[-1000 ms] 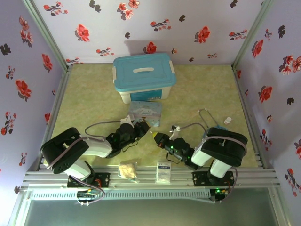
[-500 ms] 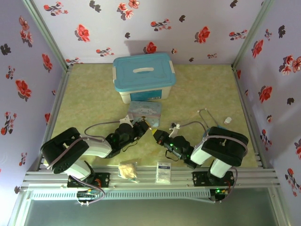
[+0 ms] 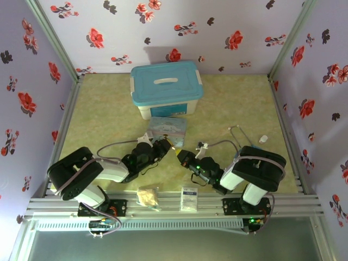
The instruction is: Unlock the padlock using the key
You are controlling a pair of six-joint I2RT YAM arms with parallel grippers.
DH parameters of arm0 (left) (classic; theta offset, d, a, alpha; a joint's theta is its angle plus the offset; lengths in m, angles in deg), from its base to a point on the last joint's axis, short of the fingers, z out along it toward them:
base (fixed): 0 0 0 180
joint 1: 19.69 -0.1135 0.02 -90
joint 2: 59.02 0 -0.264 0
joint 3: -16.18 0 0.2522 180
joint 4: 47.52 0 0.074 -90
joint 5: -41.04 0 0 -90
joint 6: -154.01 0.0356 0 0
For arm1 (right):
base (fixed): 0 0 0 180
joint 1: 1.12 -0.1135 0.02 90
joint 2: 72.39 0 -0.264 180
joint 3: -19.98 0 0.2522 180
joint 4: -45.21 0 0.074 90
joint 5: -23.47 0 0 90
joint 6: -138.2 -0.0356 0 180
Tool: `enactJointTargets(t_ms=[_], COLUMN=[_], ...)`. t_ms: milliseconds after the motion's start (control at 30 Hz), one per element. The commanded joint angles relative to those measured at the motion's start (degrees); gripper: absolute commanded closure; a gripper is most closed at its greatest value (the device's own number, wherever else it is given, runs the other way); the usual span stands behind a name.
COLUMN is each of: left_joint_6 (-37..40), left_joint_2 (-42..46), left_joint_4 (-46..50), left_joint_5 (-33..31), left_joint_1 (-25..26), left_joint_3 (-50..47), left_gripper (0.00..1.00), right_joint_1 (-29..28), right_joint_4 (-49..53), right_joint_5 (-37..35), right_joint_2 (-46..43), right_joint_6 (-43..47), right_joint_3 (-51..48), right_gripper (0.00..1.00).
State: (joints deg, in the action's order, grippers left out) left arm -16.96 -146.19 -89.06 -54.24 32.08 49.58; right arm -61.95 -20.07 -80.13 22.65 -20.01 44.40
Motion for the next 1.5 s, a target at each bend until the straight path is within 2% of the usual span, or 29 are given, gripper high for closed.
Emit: enactJointTargets(t_ms=[0, 467, 800, 967, 1467], left_joint_6=[0.0, 0.4, 1.5, 1.3, 2.5], left_joint_2=[1.2, 1.4, 2.9, 2.6, 2.5], left_joint_4=[-4.9, -3.8, -1.7, -2.1, -1.0], left_joint_5=[0.6, 1.3, 2.3, 2.2, 2.0], left_joint_1=[-0.8, -0.6, -0.1, -0.1, -0.9], left_joint_3=[0.1, 0.7, 1.8, 1.9, 3.1], left_gripper=[1.00, 1.00, 1.00, 1.00, 1.00], right_joint_1=[0.2, 0.4, 2.8, 2.7, 1.3], right_joint_4=[-0.4, -0.4, -0.3, -0.4, -0.3], right_joint_5=[-1.9, -1.6, 1.8, 2.9, 1.3], right_joint_2=[1.0, -0.2, -1.2, 1.2, 1.7], right_joint_6=[-0.9, 1.1, 2.2, 1.0, 0.2], right_joint_3=[-0.9, -0.1, 1.2, 2.0, 0.4], right_gripper=[1.00, 1.00, 1.00, 1.00, 1.00])
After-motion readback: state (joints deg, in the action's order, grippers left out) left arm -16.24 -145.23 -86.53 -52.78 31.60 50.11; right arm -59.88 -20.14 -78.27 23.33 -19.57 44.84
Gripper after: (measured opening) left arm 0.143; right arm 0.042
